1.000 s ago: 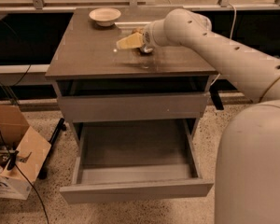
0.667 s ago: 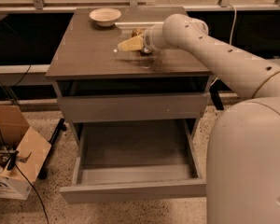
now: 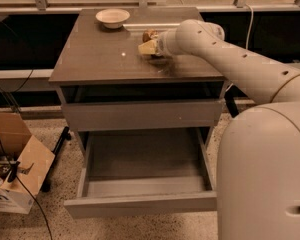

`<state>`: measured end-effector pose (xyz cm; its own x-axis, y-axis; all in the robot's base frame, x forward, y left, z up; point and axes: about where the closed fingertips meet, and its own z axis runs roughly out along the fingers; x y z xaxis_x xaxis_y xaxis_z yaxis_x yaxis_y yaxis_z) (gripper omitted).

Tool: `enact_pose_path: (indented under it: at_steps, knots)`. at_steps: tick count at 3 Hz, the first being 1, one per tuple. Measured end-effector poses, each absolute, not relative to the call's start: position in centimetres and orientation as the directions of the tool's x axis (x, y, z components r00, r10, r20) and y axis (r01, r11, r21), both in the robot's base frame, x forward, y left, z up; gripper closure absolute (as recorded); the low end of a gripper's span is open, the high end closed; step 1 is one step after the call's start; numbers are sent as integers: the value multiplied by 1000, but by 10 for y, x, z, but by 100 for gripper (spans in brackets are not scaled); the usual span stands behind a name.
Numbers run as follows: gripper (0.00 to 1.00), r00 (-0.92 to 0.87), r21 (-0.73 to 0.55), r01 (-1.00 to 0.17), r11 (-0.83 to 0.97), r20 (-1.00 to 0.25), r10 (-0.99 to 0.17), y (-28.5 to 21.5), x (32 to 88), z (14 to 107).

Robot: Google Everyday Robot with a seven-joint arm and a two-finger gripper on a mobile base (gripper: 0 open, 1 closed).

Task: Place orange can into middle drawer

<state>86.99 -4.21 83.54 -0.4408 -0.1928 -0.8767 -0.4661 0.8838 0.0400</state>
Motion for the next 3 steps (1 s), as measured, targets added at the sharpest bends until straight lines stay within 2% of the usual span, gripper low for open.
enact_pose_path:
  at_steps: [2,3]
  knots:
    - [85,-421,7,-487,873,-878,-227,-49,841,862]
    - [100,-426,40,-546,837,-873,-236,-57,801,883]
